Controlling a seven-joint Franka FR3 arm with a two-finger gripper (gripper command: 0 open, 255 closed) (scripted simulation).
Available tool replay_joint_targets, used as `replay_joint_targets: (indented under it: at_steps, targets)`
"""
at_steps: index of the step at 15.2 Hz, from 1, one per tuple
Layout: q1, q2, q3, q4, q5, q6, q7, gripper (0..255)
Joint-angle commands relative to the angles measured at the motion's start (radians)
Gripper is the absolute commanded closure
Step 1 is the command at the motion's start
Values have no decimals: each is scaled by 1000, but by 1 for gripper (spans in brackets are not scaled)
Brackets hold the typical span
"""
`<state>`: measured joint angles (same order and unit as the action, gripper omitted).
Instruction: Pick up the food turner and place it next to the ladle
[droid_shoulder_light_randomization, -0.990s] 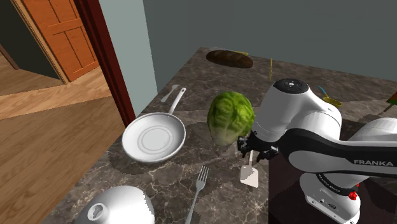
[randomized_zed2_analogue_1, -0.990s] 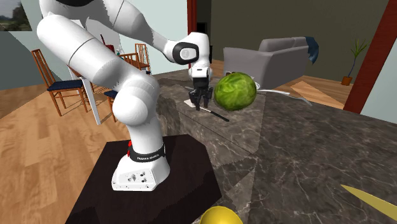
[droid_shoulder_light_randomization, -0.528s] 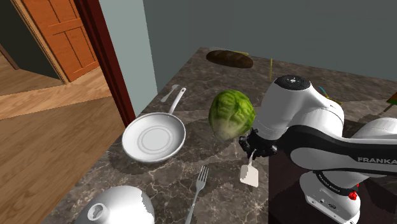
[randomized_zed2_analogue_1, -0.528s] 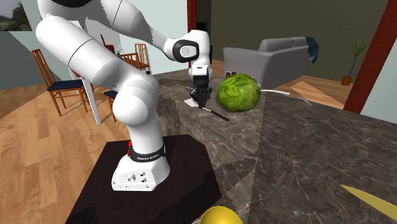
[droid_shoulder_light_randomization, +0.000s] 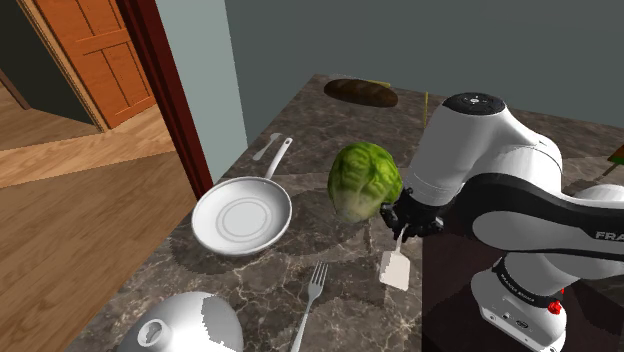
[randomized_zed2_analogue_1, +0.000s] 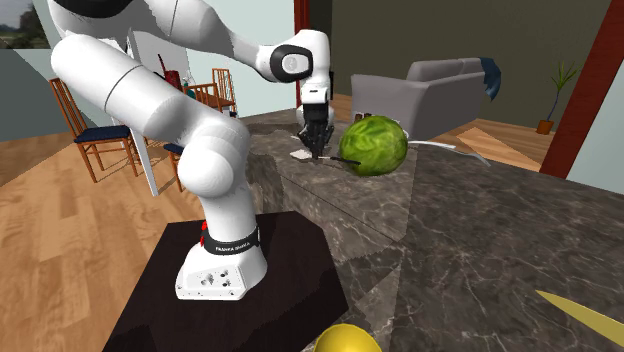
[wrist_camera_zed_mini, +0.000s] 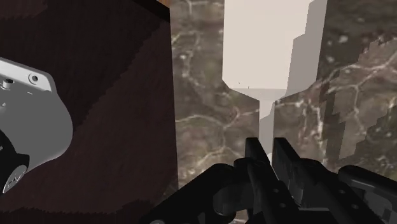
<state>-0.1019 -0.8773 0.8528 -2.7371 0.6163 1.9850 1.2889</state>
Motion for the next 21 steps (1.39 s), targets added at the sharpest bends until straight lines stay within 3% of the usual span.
replay_joint_targets:
  at_steps: [1, 13, 21]
  targets:
    - [1, -14, -21, 19, -16, -34, 2, 255]
    - [-9, -59, -120, 133, -94, -196, 8, 255]
    - [15, -263, -351, -54, -216, -272, -163, 255]
